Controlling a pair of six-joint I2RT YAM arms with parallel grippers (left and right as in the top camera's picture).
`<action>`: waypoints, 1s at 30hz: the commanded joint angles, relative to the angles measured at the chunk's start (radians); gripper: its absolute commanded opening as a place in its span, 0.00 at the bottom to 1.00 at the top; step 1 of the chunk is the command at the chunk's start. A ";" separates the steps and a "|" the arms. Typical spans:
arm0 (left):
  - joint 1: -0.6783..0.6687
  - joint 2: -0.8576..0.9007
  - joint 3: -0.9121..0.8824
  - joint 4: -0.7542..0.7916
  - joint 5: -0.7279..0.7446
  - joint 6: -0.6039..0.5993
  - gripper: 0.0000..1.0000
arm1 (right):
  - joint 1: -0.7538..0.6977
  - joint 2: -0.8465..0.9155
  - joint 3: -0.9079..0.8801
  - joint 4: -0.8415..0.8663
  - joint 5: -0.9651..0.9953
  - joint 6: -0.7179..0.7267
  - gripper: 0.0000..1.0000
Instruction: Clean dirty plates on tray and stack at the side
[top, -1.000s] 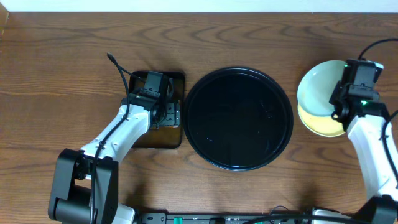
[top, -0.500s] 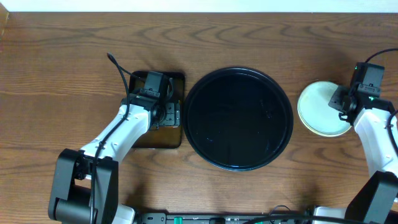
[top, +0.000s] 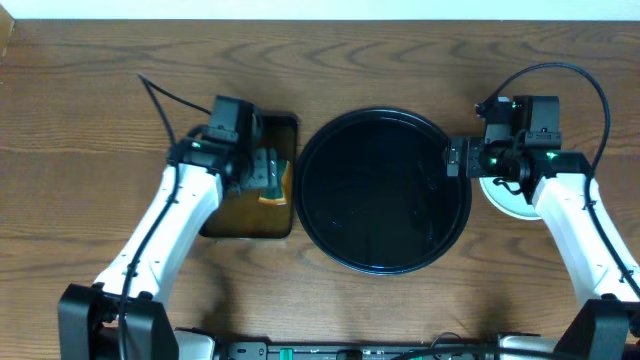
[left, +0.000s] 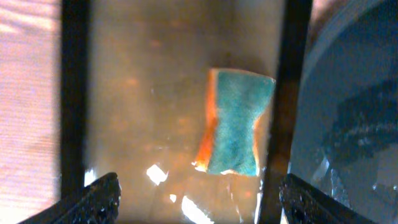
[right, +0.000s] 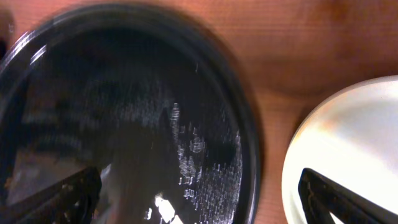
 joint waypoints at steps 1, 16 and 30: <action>0.042 -0.011 0.077 -0.111 0.012 0.005 0.83 | 0.001 -0.020 0.100 -0.086 0.001 -0.029 0.99; 0.046 -0.492 -0.167 -0.135 0.026 0.022 0.83 | 0.004 -0.372 -0.119 -0.174 0.101 0.013 0.99; 0.046 -0.997 -0.383 -0.047 0.026 -0.006 0.83 | 0.004 -0.809 -0.328 -0.147 0.119 0.004 0.99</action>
